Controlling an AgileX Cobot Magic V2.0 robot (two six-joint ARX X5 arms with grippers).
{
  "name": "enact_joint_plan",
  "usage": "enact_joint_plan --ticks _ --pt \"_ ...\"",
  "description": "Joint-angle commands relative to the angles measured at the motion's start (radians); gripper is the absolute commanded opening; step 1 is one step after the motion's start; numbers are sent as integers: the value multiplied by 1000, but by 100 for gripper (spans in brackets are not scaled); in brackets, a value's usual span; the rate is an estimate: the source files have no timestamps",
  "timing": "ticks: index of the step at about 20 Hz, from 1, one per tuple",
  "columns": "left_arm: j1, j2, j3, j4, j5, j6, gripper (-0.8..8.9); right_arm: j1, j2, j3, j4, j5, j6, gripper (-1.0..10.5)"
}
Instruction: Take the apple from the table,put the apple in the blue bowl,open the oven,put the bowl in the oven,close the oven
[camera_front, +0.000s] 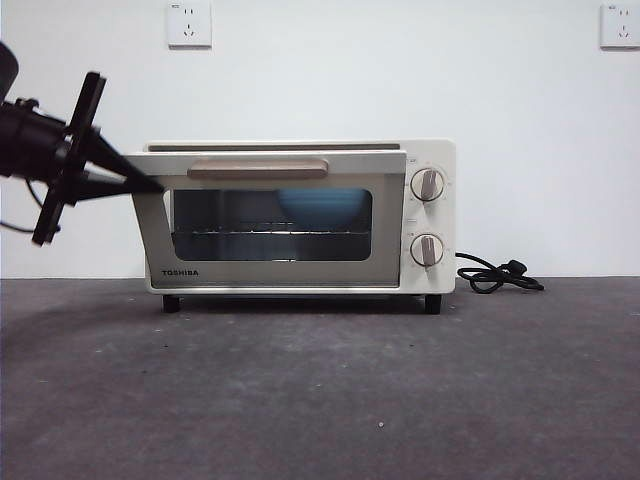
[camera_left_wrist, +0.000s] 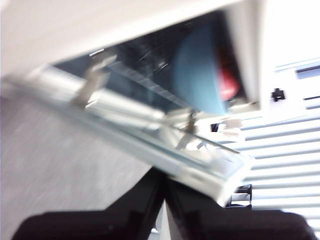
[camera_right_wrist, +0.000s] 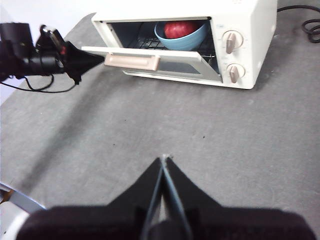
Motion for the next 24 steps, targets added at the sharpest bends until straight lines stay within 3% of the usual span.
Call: enact_joint_plan --ticks 1,10,17,21,23,24 --pt "-7 3 39 8 0 -18 -8 0 -2 -8 6 13 5 -7" --pt "-19 3 114 7 9 -37 -8 0 -2 -8 -5 44 4 -2" --pt "-34 -32 114 -29 78 -7 -7 0 -2 -8 -74 228 4 0" --pt "-43 -125 114 -160 35 119 -7 0 -2 -8 -108 267 5 1" --pt "-47 -193 114 -261 -28 222 -7 0 -2 -8 -118 267 4 0" --pt "-53 -261 114 -365 -117 334 -7 0 -2 -8 -129 267 4 1"
